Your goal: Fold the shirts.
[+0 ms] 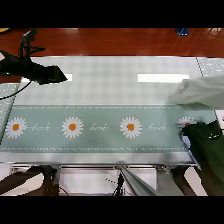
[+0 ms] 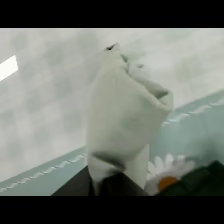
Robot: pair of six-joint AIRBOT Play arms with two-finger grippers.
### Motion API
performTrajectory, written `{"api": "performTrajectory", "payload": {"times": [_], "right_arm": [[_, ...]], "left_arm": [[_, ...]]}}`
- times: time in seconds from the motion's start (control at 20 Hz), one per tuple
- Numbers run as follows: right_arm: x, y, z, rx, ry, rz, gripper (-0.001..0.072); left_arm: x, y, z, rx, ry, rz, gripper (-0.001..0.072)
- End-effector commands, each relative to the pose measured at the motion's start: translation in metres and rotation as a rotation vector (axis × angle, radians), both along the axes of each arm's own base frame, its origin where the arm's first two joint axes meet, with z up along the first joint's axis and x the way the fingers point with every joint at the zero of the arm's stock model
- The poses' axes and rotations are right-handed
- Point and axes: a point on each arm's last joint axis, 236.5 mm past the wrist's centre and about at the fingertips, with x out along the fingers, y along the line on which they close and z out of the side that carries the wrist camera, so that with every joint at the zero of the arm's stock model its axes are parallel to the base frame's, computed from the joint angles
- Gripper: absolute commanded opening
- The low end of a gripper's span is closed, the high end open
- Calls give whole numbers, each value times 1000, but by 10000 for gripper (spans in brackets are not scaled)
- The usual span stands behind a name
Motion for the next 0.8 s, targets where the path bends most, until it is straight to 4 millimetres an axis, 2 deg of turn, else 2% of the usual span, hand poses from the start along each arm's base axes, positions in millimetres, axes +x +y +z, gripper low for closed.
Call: {"api": "performTrajectory", "payload": {"times": [0.0, 0.15, 0.25, 0.35, 0.45, 0.5, 0.6, 0.75], "right_arm": [[-79, -36, 4, -30, 197, -201, 24], [-138, -52, -14, -33, 410, -312, 24], [-168, -58, -19, -34, 514, -389, 24], [-198, -71, -18, -84, 609, -489, 24], [-226, -82, -9, -166, 676, -583, 24], [-237, -86, -5, -196, 703, -613, 24], [-244, -89, -4, -212, 727, -630, 24], [-253, -88, -15, -204, 786, -623, 24]], "left_arm": [[7, 0, -34, 5, 80, -3, 471], [13, 1, -64, 9, 137, -4, 471], [17, 1, -81, 12, 162, -4, 470], [19, 2, -95, 20, 181, -20, 470], [22, 3, -104, 31, 175, -43, 470], [27, 4, -105, 34, 161, -38, 470], [43, 9, -103, 38, 101, -1, 470], [59, 21, -99, 42, 46, 45, 470]]}}
